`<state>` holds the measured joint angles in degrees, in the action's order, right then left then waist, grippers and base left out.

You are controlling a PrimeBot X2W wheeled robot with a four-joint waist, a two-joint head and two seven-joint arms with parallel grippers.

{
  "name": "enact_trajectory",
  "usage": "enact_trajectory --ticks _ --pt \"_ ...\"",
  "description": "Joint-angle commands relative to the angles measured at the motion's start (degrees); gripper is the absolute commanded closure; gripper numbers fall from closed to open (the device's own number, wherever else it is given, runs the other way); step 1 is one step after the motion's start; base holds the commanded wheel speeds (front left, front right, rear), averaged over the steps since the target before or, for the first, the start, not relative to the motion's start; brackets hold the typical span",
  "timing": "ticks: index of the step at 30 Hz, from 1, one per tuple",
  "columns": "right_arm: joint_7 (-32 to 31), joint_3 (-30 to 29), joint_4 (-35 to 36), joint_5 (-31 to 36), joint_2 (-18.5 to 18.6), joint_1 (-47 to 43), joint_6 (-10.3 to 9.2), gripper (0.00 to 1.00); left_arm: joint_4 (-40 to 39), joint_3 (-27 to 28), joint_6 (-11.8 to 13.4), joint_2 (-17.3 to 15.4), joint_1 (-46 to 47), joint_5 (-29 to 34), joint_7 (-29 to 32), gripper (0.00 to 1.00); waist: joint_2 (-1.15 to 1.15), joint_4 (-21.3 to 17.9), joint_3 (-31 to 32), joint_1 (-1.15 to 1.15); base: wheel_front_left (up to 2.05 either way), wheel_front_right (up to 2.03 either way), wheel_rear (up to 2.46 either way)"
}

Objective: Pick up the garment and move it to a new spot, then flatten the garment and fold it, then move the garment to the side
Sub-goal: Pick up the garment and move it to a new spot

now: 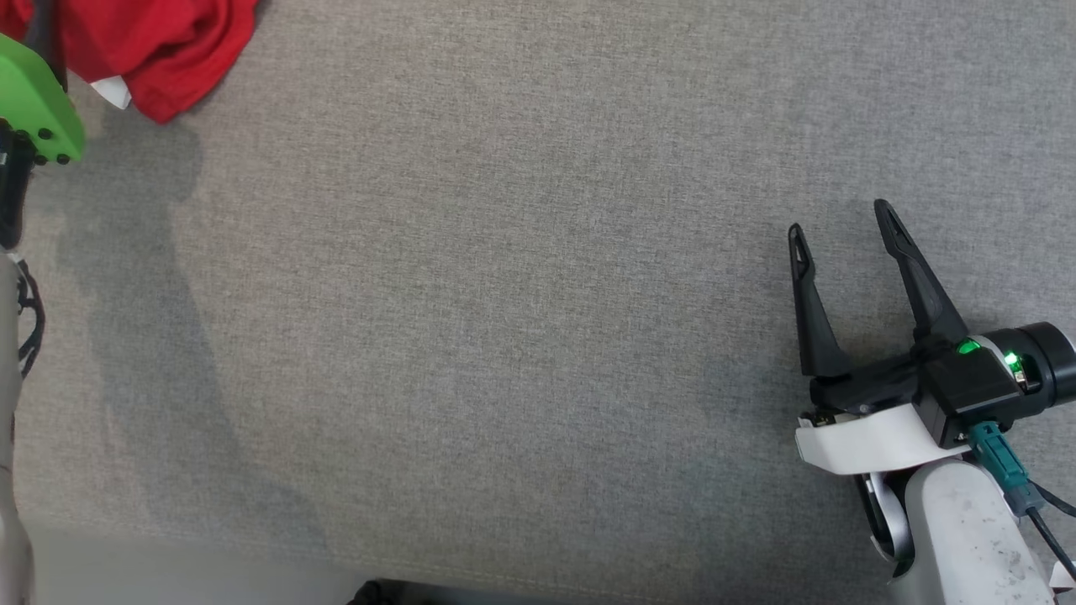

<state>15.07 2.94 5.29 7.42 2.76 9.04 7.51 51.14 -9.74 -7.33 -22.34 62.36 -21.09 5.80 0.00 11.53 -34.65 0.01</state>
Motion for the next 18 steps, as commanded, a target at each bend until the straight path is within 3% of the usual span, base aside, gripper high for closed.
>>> enact_trajectory --ticks 1,6,7,8,10,11,12,18 --pt "0.16 0.12 -0.17 -0.16 0.22 0.64 -0.04 0.0 0.62 -0.58 -0.1 -1.14 1.41 0.4 -0.89 0.0 0.0 -0.73 -1.04 -0.01 0.0 0.0 0.0" --pt "0.08 0.47 -0.36 -0.27 0.23 0.79 -0.04 0.0 2.85 -2.48 -0.12 -1.6 3.23 -0.38 -2.56 0.0 0.0 -1.17 -1.35 -0.01 0.0 0.0 0.0" --pt "0.08 0.51 -0.37 -0.29 0.23 0.85 -0.04 0.0 3.26 -2.62 -0.12 -1.07 3.5 -1.36 -2.64 0.17 0.0 -1.32 -1.44 -0.01 0.0 0.0 0.0" --pt "0.08 0.52 -0.38 -0.29 0.24 0.88 -0.04 0.0 3.53 -2.77 -0.12 -0.56 3.71 -2.28 -2.59 0.5 0.0 -1.42 -1.5 -0.01 0.0 0.0 0.0" --pt "0.08 0.4 -0.41 -0.37 0.27 0.96 -0.04 0.0 3.92 -3.53 -0.12 -0.19 4.13 -3.48 -2.22 0.71 0.0 -1.67 -1.69 -0.01 0.0 0.0 0.0" --pt "0.05 0.42 -0.45 -0.4 0.27 1.06 -0.04 0.0 4.19 -4.15 -0.12 -0.44 4.27 -4.05 -2.02 0.93 0.0 -1.84 -1.83 -0.01 0.0 0.0 0.0" --pt "0.04 0.46 -0.5 -0.42 0.27 1.16 -0.04 0.0 4.48 -4.43 -0.11 -0.59 4.38 -4.53 -1.87 1.0 0.0 -1.99 -1.94 -0.01 0.0 0.0 0.0" --pt "0.04 0.15 -0.59 -0.86 0.28 1.56 -0.05 0.0 7.29 -4.79 0.05 -0.74 5.69 -5.69 -3.29 1.0 0.0 -2.63 -2.28 -0.01 0.0 0.0 0.0"
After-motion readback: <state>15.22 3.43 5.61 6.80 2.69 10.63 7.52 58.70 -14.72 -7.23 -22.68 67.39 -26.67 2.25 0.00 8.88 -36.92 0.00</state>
